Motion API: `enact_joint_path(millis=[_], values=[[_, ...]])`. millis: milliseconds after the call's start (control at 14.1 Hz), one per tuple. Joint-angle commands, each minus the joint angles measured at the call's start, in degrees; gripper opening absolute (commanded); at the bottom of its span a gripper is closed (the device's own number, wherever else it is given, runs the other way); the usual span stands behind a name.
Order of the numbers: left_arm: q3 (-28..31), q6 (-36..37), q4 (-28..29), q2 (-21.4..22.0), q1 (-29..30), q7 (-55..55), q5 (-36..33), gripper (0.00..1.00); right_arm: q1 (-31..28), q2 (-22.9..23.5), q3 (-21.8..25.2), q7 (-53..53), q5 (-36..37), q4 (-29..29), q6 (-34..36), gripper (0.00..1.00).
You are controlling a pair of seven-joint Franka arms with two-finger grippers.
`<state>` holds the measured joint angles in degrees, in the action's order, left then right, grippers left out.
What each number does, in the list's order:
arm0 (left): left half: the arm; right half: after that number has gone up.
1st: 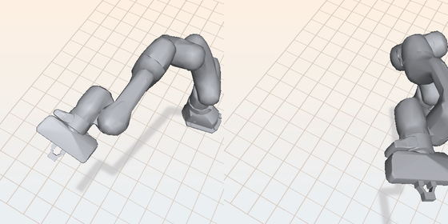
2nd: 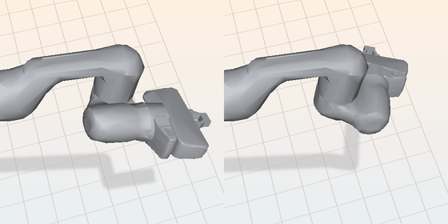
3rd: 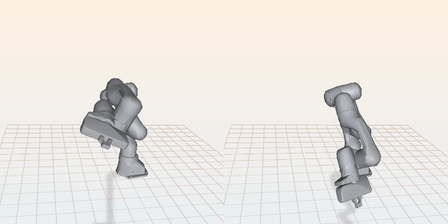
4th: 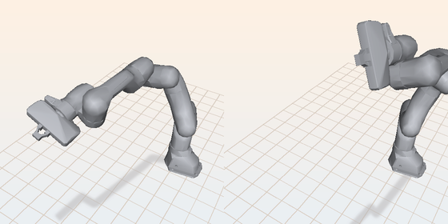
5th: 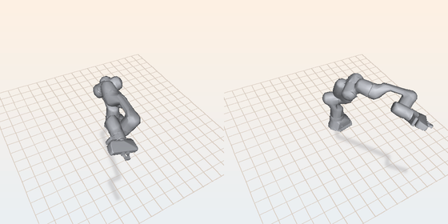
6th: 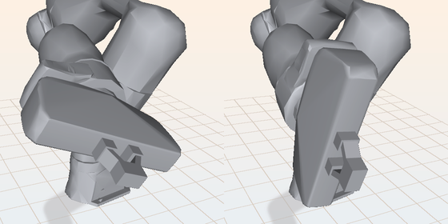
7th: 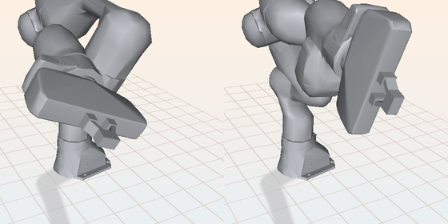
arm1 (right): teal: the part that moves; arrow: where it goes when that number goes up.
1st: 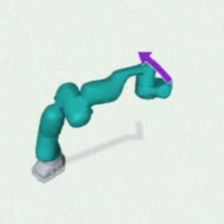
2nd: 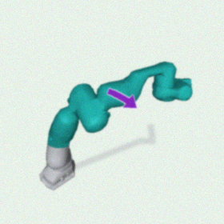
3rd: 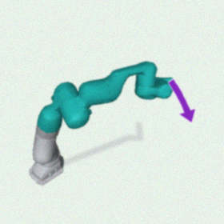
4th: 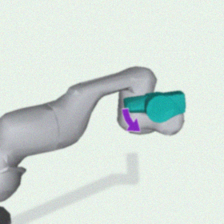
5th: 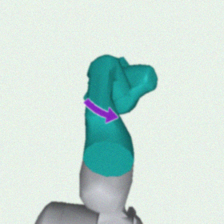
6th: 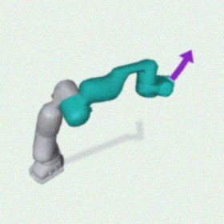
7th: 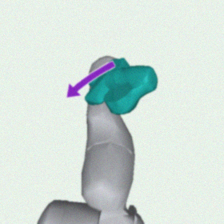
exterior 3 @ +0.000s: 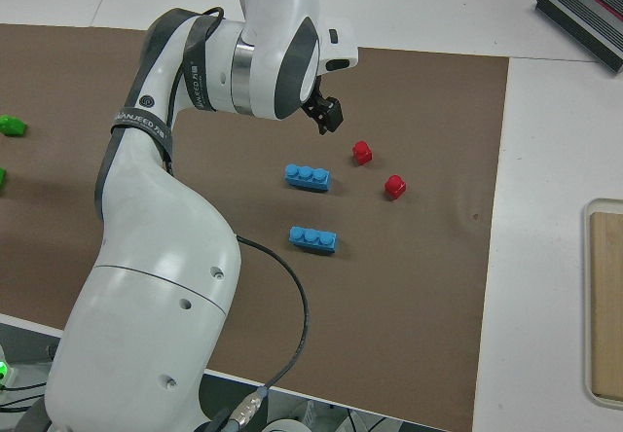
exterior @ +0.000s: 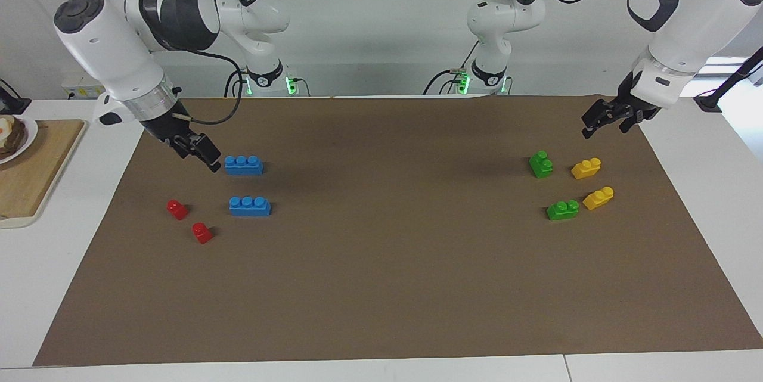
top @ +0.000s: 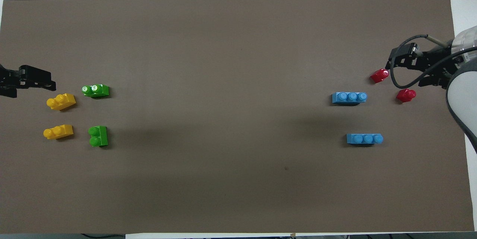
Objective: Remove green block with left arm and hold with right
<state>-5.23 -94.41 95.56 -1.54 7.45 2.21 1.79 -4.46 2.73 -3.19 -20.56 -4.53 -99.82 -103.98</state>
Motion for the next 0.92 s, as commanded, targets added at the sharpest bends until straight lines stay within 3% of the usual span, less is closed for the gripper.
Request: enact_joint_path(millis=[0,285,854], values=[[0.6,2.7,-2.6,-1.9,-1.5,0.3,-0.5,1.0,1.0,-0.9,-0.1,10.5,4.6,-0.2,0.6,1.0],[1.0,5.4,-4.3,-2.7,-3.5,0.5,-0.8,1.0,0.9,-1.1,-0.1,13.6,7.3,0.6,0.7,1.0],[1.1,3.8,-3.8,-1.8,-5.0,1.3,-0.9,1.0,0.5,-1.1,0.0,13.6,7.3,0.7,1.4,1.0]])
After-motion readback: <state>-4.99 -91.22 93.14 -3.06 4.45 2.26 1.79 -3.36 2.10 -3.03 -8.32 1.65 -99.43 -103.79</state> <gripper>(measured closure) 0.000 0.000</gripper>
